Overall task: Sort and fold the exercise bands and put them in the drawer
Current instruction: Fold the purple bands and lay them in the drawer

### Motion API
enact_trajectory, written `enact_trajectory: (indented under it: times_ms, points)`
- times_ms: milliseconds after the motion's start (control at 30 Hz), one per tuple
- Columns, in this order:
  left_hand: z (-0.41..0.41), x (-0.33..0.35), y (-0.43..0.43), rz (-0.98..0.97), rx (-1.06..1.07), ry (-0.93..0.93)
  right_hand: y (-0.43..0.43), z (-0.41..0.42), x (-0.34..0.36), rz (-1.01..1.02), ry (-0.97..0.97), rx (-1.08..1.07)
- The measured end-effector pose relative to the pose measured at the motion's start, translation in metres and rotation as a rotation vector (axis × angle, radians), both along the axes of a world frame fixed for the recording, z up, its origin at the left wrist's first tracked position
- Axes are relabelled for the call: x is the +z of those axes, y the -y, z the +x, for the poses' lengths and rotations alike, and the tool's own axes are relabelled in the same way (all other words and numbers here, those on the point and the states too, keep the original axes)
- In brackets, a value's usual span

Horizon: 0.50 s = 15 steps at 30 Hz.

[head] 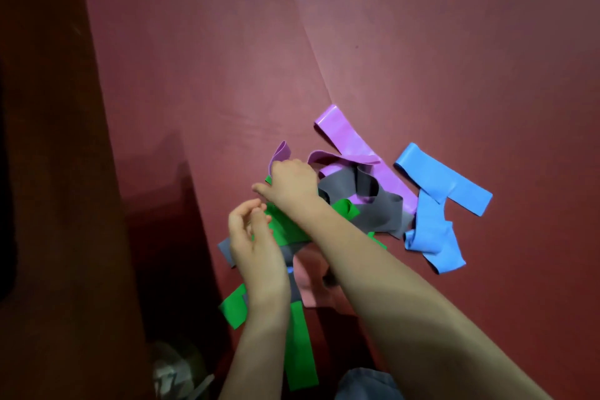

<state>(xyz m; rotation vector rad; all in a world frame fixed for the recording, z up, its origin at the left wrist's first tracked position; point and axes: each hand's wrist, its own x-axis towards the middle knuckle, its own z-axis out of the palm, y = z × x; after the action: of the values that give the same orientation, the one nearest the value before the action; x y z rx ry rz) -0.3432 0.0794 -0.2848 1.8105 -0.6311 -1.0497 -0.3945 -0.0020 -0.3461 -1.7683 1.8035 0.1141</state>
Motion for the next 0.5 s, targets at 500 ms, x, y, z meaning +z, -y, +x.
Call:
enact_trajectory:
  times_ms: [500]
  points:
    - [0.004, -0.023, 0.020, 0.293, -0.066, -0.570, -0.061, -0.045, 0.044, -0.435, 0.436, -0.082]
